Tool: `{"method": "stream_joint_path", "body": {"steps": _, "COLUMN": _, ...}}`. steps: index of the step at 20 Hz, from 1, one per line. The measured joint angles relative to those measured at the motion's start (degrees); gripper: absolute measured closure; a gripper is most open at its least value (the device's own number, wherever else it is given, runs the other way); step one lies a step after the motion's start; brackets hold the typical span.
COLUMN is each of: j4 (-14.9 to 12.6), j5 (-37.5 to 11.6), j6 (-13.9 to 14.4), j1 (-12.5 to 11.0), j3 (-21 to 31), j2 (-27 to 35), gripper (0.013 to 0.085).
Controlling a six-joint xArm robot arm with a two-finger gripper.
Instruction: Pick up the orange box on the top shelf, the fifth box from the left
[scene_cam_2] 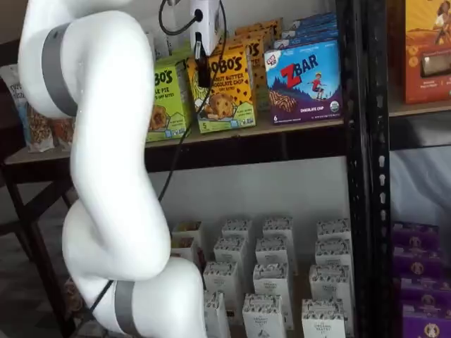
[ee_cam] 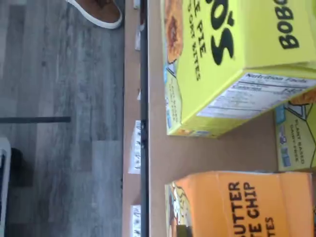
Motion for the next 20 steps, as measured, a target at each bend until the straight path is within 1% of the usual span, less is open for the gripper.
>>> {"method": "stream_joint_path", "body": {"steps": 3, "j4": -0.02, "j5": 1.21, "j6": -0.28, "j1": -0.57, "j3": -0.45, "j2": -0.67, "gripper": 0.0650}}
{"method": "stream_joint_path", "body": {"steps": 6, "j4": 1.46, "j5": 2.40, "j6": -0.94, "j1": -1.87, "j3": -0.58, "j2": -1.80, "gripper": 0.0650}}
{"method": "stream_joint_path", "body": {"steps": 10, "j4": 3.84, "j5": 9.14, "j6": -1.94, "j1": -4.56, "j3": -4.11, "j2": -1.75, "gripper": 0.0650}}
{"method": "stream_joint_path", "body": {"steps": 14, "j4": 6.13, "j5": 11.97, "j6": -2.44, "j1": -6.55, "j3": -5.16, "j2": -3.07, "gripper": 0.0650}}
{"method": "stream_joint_path", "body": {"steps": 17, "j4": 7.08, "j5": 11.30, "j6": -2.58, "j1": -7.31, "j3": -4.03, "j2": -5.22, "gripper": 0.0650}}
{"method": "stream_joint_path", "body": {"steps": 20, "j4": 6.96, "j5": 9.53, "j6": -2.75, "j1": -7.61, "j3": -2.14, "j2": -7.76, "gripper": 0.0650}}
